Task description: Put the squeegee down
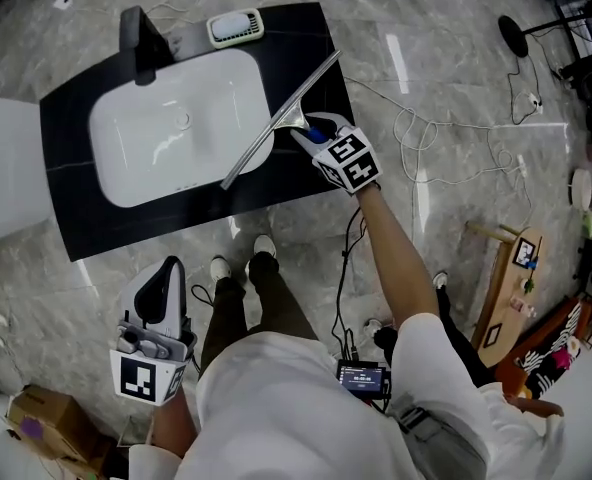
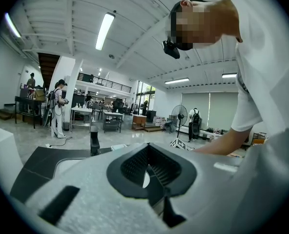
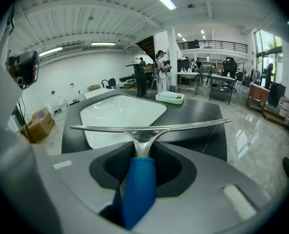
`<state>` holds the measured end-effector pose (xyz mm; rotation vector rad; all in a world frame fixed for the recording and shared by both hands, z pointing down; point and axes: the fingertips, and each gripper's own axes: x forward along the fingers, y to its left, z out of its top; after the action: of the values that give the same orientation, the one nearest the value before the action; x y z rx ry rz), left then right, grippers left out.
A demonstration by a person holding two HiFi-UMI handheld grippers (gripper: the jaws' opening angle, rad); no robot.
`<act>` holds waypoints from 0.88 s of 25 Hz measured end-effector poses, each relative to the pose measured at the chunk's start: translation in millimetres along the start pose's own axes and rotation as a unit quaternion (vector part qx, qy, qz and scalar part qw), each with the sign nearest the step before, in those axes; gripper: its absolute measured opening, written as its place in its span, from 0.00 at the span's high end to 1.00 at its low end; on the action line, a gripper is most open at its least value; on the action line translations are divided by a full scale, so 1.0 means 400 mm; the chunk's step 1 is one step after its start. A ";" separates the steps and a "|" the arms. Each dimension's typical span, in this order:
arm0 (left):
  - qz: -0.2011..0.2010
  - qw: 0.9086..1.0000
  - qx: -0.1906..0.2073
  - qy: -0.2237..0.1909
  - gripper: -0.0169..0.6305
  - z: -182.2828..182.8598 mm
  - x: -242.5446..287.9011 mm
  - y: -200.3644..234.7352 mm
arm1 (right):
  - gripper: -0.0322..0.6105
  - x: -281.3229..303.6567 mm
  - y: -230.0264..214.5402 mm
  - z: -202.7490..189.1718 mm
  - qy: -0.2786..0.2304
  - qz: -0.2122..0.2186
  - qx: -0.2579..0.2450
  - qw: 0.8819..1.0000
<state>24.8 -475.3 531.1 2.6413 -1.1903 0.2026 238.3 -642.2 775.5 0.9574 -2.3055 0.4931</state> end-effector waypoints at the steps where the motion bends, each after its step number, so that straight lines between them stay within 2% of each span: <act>1: 0.001 1.000 -0.001 0.000 0.98 -0.003 -0.002 0.001 | 0.74 0.005 0.002 -0.006 0.009 0.007 -0.008 1.000; 6: 0.008 1.000 -0.002 0.003 0.98 -0.008 -0.011 0.003 | 0.74 0.026 0.006 -0.029 0.038 0.028 -0.041 0.998; 11: 0.014 1.000 -0.002 0.004 0.98 -0.010 -0.011 0.011 | 0.74 0.040 -0.003 -0.035 0.040 0.036 -0.054 0.997; 17: 0.012 1.000 -0.001 0.001 0.98 -0.005 -0.016 0.002 | 0.73 0.040 -0.004 -0.038 0.043 0.021 -0.056 0.997; 22: 0.015 1.000 -0.001 0.000 0.98 -0.005 -0.024 0.009 | 0.69 0.042 -0.014 -0.036 0.048 0.014 -0.057 0.997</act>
<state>15.8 -470.2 531.3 2.6227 -1.2313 0.2080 238.1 -646.9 798.0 0.8289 -2.2370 0.4060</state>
